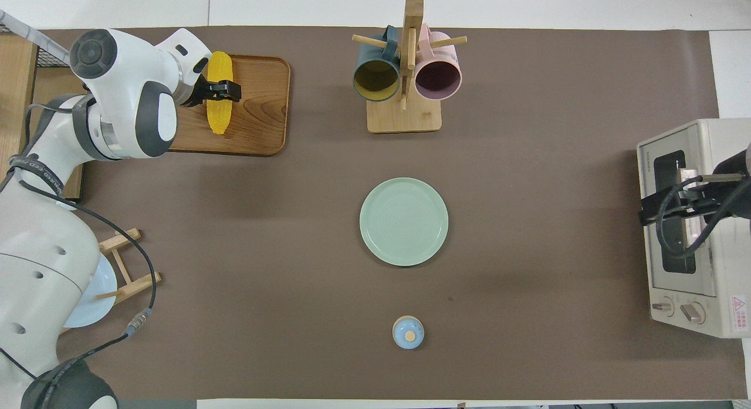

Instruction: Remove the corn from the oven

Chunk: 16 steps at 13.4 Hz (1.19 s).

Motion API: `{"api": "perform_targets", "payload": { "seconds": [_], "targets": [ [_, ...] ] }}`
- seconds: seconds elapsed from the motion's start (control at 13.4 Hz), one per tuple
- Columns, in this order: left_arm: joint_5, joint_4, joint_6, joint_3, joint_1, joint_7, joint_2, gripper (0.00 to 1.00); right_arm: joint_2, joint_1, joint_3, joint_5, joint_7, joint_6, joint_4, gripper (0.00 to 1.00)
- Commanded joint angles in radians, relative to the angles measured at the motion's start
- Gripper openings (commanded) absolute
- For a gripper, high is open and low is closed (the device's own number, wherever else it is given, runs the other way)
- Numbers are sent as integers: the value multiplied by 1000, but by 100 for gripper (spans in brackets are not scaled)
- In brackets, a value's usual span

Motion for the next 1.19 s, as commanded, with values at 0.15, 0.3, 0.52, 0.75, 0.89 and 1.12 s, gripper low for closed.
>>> {"api": "perform_targets", "payload": {
  "seconds": [0.15, 0.3, 0.52, 0.75, 0.89, 1.12],
  "targets": [
    [-1, -14, -187, 23, 23, 6, -180, 100, 46, 40, -17, 9, -15, 11, 70, 100],
    [-1, -14, -293, 39, 40, 4, -260, 100, 43, 51, -29, 9, -15, 14, 68, 100],
    [48, -14, -460, 66, 40, 6, -370, 100, 32, 77, -69, 14, -21, 16, 59, 100],
    [52, -15, -637, 66, 45, 6, -488, 100, 38, 66, -65, 3, -21, 68, 68, 100],
    [63, -15, -732, 66, 53, 4, -542, 100, 37, 28, -17, -20, -21, 77, 67, 100],
    [69, -69, -791, 53, 101, 6, -628, 100, 37, 13, -2, -26, -23, 73, 68, 100]
  ]
}}
